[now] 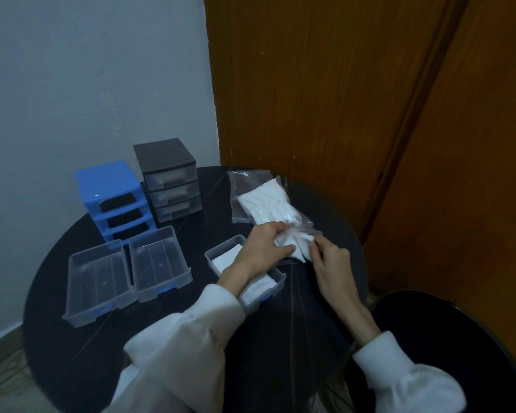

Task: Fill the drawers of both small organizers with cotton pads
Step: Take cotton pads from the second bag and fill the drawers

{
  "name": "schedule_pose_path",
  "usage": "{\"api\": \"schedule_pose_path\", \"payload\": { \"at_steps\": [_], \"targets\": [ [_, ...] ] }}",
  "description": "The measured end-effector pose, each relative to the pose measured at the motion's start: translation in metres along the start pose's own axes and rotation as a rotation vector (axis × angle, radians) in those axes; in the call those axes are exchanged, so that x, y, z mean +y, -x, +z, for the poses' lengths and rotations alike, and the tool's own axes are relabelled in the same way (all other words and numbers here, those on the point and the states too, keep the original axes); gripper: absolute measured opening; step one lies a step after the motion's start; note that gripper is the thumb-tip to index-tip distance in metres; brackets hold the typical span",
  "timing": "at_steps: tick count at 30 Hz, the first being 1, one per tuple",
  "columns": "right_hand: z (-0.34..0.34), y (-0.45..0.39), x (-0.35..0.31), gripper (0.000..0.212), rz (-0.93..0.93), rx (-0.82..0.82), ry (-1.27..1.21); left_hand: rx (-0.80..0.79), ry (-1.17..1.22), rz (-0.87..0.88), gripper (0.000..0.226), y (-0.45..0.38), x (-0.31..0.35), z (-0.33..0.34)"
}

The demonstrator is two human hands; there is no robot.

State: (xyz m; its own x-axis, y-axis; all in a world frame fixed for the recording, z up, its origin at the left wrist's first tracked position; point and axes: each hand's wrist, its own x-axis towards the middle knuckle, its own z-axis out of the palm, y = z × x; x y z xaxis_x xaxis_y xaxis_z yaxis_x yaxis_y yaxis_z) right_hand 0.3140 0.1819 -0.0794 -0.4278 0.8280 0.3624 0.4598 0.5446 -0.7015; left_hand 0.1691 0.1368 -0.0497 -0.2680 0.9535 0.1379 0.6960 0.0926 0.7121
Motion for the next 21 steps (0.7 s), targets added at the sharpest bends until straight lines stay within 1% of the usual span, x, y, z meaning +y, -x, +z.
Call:
{"api": "schedule_pose_path", "payload": {
  "at_steps": [4,6,9,11,13,17,21],
  "targets": [
    [0.003,0.003,-0.006,0.015,-0.094,-0.041,0.017,-0.027,-0.002,0.015,0.050,0.001,0.000,-0.002],
    [0.004,0.003,-0.006,0.017,-0.101,-0.063,0.037,-0.056,-0.011,0.016,0.054,0.001,0.000,-0.005],
    [0.004,0.004,-0.004,0.026,-0.107,-0.112,0.069,-0.103,-0.019,0.011,0.059,0.001,-0.001,-0.009],
    [0.005,0.003,-0.002,0.025,-0.135,-0.126,0.087,-0.118,-0.011,0.005,0.060,0.001,0.000,-0.010],
    [0.008,0.002,-0.001,0.024,-0.147,-0.109,0.119,-0.127,-0.002,0.011,0.059,0.002,0.002,-0.011],
    [0.013,-0.002,0.000,0.028,-0.139,-0.025,0.203,-0.138,0.000,0.023,0.060,0.004,0.005,-0.012],
    [0.009,-0.001,-0.001,0.024,-0.148,-0.011,0.179,-0.134,-0.022,0.029,0.060,0.005,0.004,-0.012]
  ]
}}
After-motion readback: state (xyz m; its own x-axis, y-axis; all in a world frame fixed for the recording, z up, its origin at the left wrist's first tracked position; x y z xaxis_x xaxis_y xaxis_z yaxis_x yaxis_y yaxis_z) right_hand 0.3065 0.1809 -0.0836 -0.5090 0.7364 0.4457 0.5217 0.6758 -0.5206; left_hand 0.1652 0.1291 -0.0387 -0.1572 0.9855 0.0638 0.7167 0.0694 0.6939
